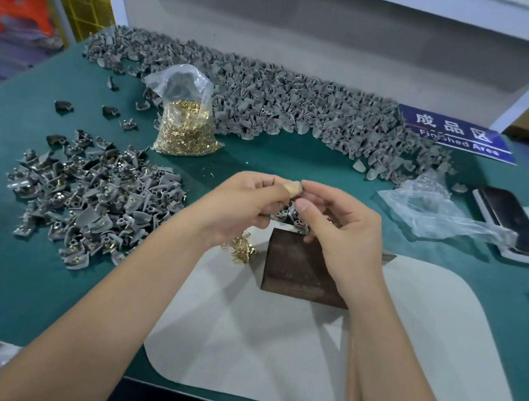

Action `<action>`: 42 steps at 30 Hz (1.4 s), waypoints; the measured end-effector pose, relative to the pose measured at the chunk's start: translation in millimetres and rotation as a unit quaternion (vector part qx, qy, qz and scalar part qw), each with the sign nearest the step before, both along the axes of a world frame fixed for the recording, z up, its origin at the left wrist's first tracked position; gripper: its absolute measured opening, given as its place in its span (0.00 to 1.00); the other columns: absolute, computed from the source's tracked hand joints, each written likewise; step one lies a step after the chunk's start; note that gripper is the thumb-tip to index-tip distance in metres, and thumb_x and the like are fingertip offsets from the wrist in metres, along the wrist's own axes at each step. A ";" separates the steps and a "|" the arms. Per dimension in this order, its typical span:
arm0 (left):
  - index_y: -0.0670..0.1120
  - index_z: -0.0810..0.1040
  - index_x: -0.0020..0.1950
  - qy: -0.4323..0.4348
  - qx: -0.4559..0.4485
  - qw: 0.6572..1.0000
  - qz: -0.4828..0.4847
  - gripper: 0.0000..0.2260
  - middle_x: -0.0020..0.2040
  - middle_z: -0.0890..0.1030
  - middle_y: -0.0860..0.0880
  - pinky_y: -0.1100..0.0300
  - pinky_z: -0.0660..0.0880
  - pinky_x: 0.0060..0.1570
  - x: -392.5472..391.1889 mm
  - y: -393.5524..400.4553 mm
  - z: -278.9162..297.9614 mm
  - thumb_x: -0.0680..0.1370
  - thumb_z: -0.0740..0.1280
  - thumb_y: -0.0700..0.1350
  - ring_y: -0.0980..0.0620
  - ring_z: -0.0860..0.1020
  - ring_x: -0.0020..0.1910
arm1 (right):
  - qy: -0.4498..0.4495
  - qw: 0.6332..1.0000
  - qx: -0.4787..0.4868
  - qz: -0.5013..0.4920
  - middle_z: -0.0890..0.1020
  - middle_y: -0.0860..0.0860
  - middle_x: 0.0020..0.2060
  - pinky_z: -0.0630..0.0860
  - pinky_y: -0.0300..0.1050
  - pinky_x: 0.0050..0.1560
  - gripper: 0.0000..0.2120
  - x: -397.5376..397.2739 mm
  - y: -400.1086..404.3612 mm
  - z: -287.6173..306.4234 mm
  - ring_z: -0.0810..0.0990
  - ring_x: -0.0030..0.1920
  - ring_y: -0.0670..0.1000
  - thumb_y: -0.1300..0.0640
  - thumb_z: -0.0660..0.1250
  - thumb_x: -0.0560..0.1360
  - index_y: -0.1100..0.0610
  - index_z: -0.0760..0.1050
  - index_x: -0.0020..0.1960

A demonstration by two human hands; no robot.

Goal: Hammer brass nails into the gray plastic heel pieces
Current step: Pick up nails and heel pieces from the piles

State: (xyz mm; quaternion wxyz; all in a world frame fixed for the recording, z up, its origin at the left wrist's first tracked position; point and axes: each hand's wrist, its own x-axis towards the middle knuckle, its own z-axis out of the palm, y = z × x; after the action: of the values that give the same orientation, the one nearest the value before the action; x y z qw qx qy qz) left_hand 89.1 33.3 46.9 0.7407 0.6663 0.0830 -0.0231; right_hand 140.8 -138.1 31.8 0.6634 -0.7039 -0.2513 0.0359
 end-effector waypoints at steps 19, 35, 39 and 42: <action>0.55 0.83 0.62 -0.228 0.549 0.802 -0.058 0.12 0.57 0.79 0.56 0.47 0.71 0.60 28.6 15.5 -37.4 0.79 0.72 0.50 0.51 0.71 0.61 | -0.151 0.974 -0.126 -0.112 0.84 0.40 0.40 0.74 0.31 0.44 0.07 50.7 -15.4 -11.4 0.81 0.38 0.42 0.55 0.72 0.78 0.43 0.80 0.44; 0.58 0.82 0.61 -0.240 0.569 0.774 -0.140 0.17 0.72 0.72 0.54 0.44 0.68 0.68 44.6 17.6 -45.9 0.75 0.76 0.43 0.49 0.65 0.71 | -0.114 0.977 -0.141 -0.114 0.84 0.42 0.38 0.74 0.31 0.44 0.04 48.6 -12.7 -13.8 0.81 0.40 0.40 0.58 0.73 0.78 0.51 0.82 0.46; 0.54 0.82 0.60 -0.249 0.575 0.772 -0.104 0.11 0.66 0.76 0.55 0.45 0.70 0.64 48.9 13.3 -51.5 0.78 0.73 0.52 0.48 0.69 0.67 | -0.096 0.978 -0.143 -0.116 0.84 0.44 0.39 0.76 0.33 0.44 0.02 48.0 -12.2 -12.7 0.82 0.40 0.42 0.58 0.73 0.78 0.52 0.83 0.46; 0.53 0.82 0.60 -0.248 0.584 0.767 -0.093 0.14 0.64 0.77 0.54 0.45 0.71 0.64 50.3 12.1 -53.3 0.78 0.70 0.56 0.48 0.69 0.68 | -0.097 0.978 -0.142 -0.120 0.84 0.43 0.39 0.76 0.34 0.44 0.02 48.9 -12.5 -13.9 0.82 0.41 0.43 0.57 0.73 0.78 0.52 0.83 0.46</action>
State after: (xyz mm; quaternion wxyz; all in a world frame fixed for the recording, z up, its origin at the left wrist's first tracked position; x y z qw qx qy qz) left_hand 139.3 45.3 -6.4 0.1972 0.9574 -0.1684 0.1266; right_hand 189.7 -150.6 17.9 0.5284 -0.8162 -0.2202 -0.0774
